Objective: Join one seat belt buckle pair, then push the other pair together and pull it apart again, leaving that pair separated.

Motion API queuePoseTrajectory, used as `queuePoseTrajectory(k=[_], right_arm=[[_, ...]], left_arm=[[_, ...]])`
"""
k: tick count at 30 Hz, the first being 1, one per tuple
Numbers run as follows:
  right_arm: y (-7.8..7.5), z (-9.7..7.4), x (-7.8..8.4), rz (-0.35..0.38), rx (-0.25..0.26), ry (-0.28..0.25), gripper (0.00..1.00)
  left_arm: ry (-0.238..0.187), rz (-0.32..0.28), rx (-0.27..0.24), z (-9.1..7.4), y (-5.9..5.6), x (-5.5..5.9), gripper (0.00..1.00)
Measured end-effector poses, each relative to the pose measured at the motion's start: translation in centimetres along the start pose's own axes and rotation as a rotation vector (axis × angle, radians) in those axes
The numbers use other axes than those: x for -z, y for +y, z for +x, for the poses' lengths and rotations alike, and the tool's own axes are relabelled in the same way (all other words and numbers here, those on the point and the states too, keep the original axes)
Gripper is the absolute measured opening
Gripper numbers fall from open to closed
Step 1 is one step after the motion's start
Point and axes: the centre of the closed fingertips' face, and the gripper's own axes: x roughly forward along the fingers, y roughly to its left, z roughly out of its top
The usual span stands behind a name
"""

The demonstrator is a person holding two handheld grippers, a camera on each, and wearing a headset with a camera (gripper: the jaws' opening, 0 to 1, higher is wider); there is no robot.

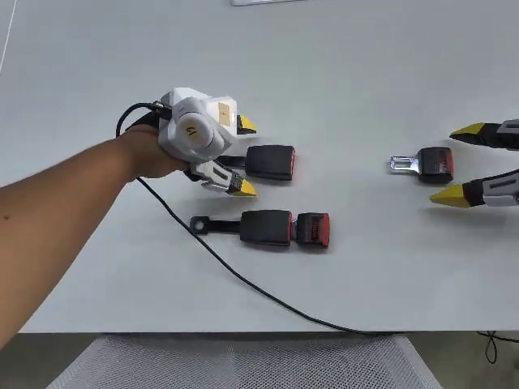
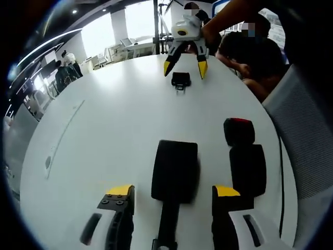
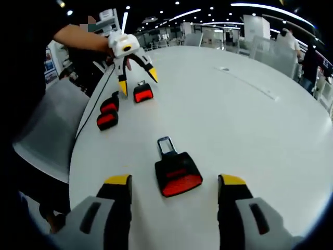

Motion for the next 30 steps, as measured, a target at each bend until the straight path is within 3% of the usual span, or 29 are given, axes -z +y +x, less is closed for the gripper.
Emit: queuePoseTrajectory(k=[1,3,4,9,11,13,15,19,22,24,30], right_arm=[[0.2,0.0,-0.2,0.016,-0.018,-0.012,0.66],[-0.1,0.1,-0.2,-0.009,-0.019,-0.011,0.67],[0.1,0.2,0.0,-0.028,-0.044,0.006,0.66],[-0.3,0.6,0.0,-0.074,-0.077,0.006,0.61],[-0.3,0.7,-0.2,-0.034,-0.096,-0.010,0.56],[-1.0,0.6,0.2,-0.095,-0.073,0.020,0.44],[-1.1,0.6,0.2,-0.072,-0.073,0.008,0.36],[-1.1,0.9,0.1,-0.117,-0.068,0.021,0.35],[-1.2,0.9,0.0,-0.106,-0.069,0.018,0.34],[-1.0,0.8,-0.2,-0.037,-0.084,-0.005,0.34],[-1.0,0.6,-0.1,-0.064,-0.093,-0.016,0.33]], left_arm=[[0.000,-0.001,0.002,0.1,0.0,0.1,0.61],[-0.016,-0.011,-0.006,0.2,0.2,0.1,0.61],[-0.020,-0.016,-0.006,0.3,0.2,0.1,0.61],[-0.086,-0.056,-0.012,0.6,0.5,-0.5,0.60],[-0.099,-0.045,0.007,0.8,0.1,-0.7,0.54],[-0.091,-0.040,0.015,0.8,0.2,-0.6,0.52],[-0.098,-0.041,0.005,0.5,0.8,-0.9,0.41],[-0.086,-0.028,0.008,0.7,1.1,-1.1,0.35],[-0.088,-0.025,0.003,0.7,1.1,-1.2,0.35],[-0.091,-0.026,0.001,0.7,1.1,-1.2,0.34],[-0.085,-0.013,0.014,0.8,0.9,-1.5,0.34]])
